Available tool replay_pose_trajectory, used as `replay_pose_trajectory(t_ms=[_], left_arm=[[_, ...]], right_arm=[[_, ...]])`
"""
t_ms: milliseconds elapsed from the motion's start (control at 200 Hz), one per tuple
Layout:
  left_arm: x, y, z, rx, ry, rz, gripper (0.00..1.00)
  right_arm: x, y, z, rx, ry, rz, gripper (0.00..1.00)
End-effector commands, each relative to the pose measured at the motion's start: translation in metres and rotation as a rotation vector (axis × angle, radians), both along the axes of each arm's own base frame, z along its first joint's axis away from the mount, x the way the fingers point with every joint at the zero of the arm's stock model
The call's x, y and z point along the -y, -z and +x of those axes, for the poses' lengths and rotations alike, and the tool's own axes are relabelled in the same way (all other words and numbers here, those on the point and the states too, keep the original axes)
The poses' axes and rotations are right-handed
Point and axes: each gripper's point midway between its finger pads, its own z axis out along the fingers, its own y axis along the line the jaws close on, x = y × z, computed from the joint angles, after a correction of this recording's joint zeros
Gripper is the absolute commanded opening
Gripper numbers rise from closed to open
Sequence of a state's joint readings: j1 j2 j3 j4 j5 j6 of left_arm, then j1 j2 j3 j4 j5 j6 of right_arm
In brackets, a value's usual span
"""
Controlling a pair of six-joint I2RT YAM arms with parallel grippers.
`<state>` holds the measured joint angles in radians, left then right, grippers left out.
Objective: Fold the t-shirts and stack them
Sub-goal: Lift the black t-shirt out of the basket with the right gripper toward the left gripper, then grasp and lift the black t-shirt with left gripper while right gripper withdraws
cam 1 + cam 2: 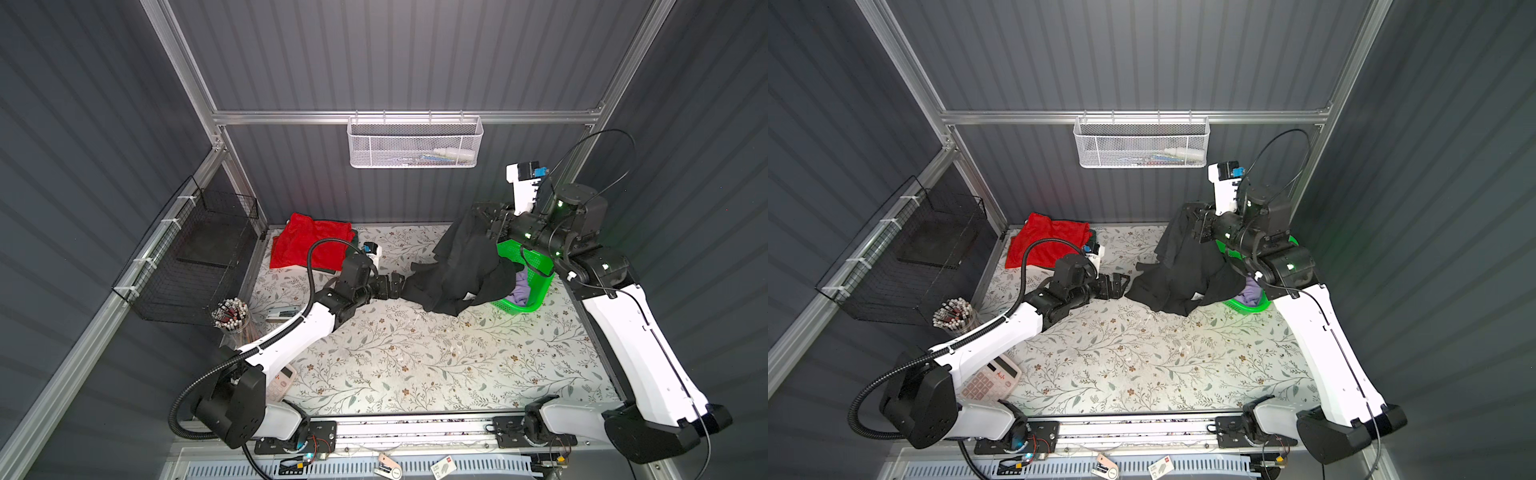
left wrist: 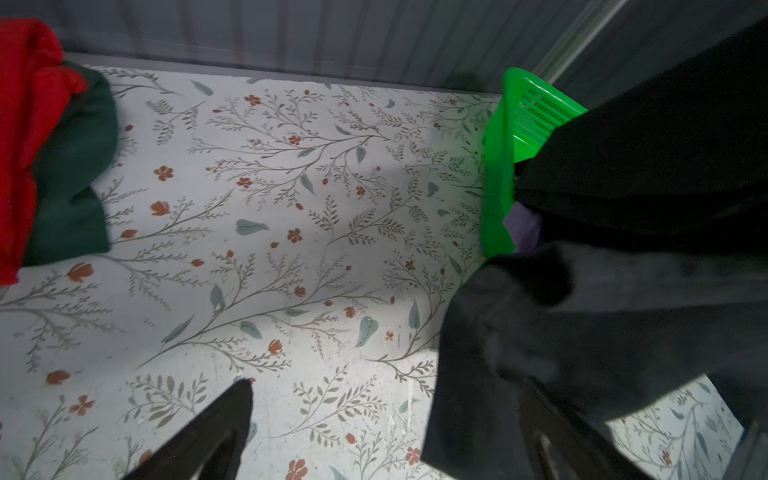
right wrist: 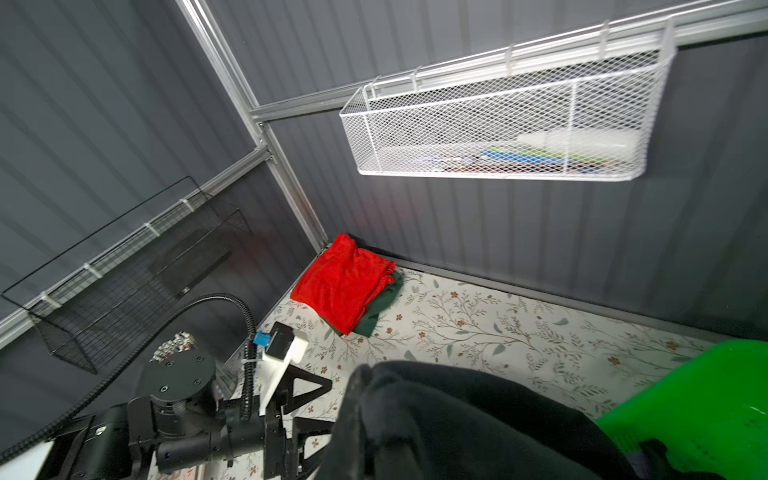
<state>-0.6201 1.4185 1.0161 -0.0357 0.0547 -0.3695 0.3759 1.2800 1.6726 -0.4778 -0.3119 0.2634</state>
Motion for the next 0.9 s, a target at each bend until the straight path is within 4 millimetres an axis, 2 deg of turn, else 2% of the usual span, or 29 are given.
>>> replay_pose_trajectory(t_ms=[0, 145, 200, 400, 605, 625, 670, 710, 745, 775, 785, 896], left_arm=[[0.046, -0.048, -0.010, 0.138, 0.200, -0.067, 1.00], [0.088, -0.071, -0.029, 0.271, 0.356, -0.119, 1.00], [0.102, -0.073, -0.031, 0.303, 0.393, -0.138, 1.00], [0.147, -0.075, -0.017, 0.368, 0.459, -0.215, 1.00], [0.164, -0.086, 0.008, 0.448, 0.399, -0.338, 0.99], [0.166, -0.087, 0.009, 0.456, 0.400, -0.342, 0.96], [0.168, -0.090, 0.010, 0.471, 0.411, -0.354, 0.79], [0.169, -0.094, 0.008, 0.492, 0.424, -0.366, 0.52], [0.168, -0.100, 0.007, 0.516, 0.425, -0.374, 0.21], [0.166, -0.105, 0.008, 0.529, 0.406, -0.380, 0.08], [0.165, -0.106, 0.009, 0.531, 0.397, -0.381, 0.00], [0.147, -0.125, 0.020, 0.562, 0.280, -0.364, 0.00]], right_arm=[[-0.011, -0.001, 0.005, 0.008, -0.036, 0.040, 0.00], [-0.016, 0.008, 0.006, -0.031, -0.064, 0.064, 0.00], [-0.019, 0.008, 0.005, -0.039, -0.076, 0.070, 0.00], [-0.020, 0.007, 0.003, -0.055, -0.093, 0.073, 0.00], [-0.021, 0.012, -0.002, -0.096, -0.113, 0.090, 0.00], [-0.020, 0.013, -0.001, -0.100, -0.108, 0.093, 0.00], [-0.018, 0.015, 0.000, -0.109, -0.102, 0.104, 0.00], [-0.016, 0.018, 0.001, -0.119, -0.095, 0.115, 0.00], [-0.016, 0.020, 0.002, -0.131, -0.095, 0.124, 0.00], [-0.015, 0.023, 0.003, -0.141, -0.093, 0.130, 0.00], [-0.014, 0.023, 0.003, -0.144, -0.092, 0.132, 0.00], [-0.011, 0.037, 0.004, -0.187, -0.089, 0.151, 0.00]])
